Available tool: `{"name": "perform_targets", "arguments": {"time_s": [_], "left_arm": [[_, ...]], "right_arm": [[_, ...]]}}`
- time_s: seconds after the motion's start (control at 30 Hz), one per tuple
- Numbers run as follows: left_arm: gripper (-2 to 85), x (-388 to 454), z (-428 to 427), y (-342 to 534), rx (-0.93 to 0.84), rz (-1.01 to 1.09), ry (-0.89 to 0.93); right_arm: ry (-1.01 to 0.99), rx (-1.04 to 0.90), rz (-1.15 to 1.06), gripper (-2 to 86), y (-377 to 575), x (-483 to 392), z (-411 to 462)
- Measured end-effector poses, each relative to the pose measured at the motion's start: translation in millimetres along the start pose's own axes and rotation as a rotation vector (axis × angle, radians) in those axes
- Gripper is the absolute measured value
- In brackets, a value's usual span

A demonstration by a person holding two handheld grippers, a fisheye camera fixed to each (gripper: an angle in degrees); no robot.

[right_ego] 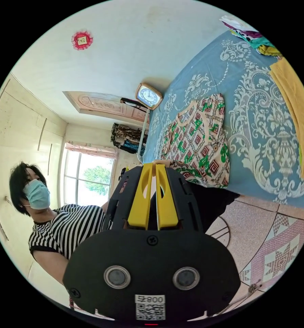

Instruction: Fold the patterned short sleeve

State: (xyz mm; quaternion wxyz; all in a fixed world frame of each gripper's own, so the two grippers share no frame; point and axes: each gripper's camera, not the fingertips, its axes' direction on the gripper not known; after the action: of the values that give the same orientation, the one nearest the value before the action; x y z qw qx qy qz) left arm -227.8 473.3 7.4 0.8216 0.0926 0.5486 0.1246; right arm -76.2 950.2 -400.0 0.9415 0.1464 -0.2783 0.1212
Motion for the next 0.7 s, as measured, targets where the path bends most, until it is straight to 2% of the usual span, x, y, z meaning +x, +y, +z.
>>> {"name": "perform_targets", "arguments": {"time_s": [0.37,0.7], "left_arm": [[2.2,-42,60,-201,-0.016,-0.017,-0.079],[2.3,-100,93,-320,-0.01,-0.086,-0.137]], "right_arm": [[0.034,-0.029,0.067,1.1,-186,84,25],[0.061,-0.075,0.14,1.1,-322,172,58]]}}
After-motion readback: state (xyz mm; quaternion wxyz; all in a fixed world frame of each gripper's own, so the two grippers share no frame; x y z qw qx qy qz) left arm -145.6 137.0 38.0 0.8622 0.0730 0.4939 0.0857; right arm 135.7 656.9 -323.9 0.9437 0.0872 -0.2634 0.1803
